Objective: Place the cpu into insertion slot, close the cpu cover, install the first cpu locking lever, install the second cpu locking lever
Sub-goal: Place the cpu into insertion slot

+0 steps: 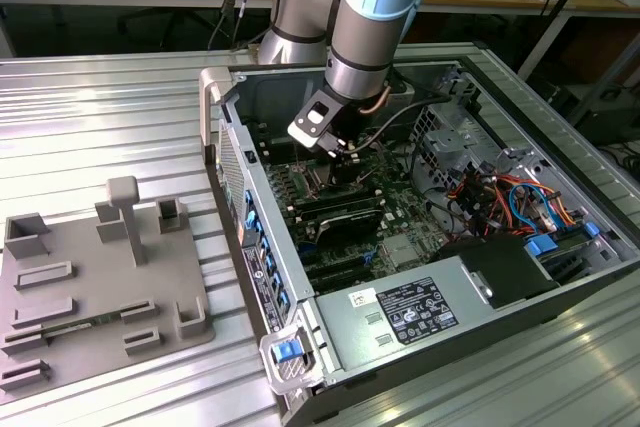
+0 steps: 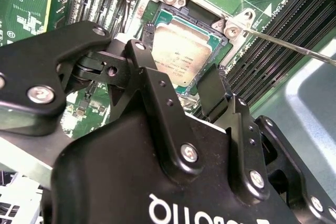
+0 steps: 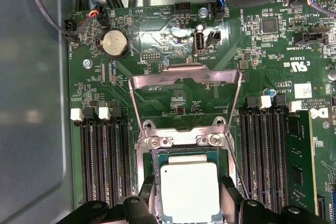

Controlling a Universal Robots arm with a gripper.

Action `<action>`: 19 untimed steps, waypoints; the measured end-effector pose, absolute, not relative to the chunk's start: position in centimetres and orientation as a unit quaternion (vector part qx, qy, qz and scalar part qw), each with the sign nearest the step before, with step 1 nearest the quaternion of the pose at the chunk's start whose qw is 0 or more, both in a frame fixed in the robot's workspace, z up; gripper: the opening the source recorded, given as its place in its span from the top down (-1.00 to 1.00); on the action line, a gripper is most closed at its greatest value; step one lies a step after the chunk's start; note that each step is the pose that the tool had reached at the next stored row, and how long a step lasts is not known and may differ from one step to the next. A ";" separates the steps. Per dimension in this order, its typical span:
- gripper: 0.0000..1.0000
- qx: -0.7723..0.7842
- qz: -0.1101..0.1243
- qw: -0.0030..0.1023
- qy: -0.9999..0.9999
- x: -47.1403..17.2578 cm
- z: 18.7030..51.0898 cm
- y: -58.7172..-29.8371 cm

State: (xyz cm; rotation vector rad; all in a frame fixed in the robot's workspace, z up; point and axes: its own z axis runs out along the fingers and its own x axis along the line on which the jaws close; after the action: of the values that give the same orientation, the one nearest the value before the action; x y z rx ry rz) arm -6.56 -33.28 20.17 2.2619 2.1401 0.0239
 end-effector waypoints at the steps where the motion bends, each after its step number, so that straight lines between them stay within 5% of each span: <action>1: -0.21 0.727 0.008 0.014 0.687 -6.6 20.2 -33.3; 19: -0.21 0.727 0.009 0.013 0.686 -6.6 20.1 -33.3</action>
State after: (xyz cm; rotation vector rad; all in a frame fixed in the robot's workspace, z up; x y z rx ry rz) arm -6.56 -33.28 20.12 2.2662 2.1383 0.0268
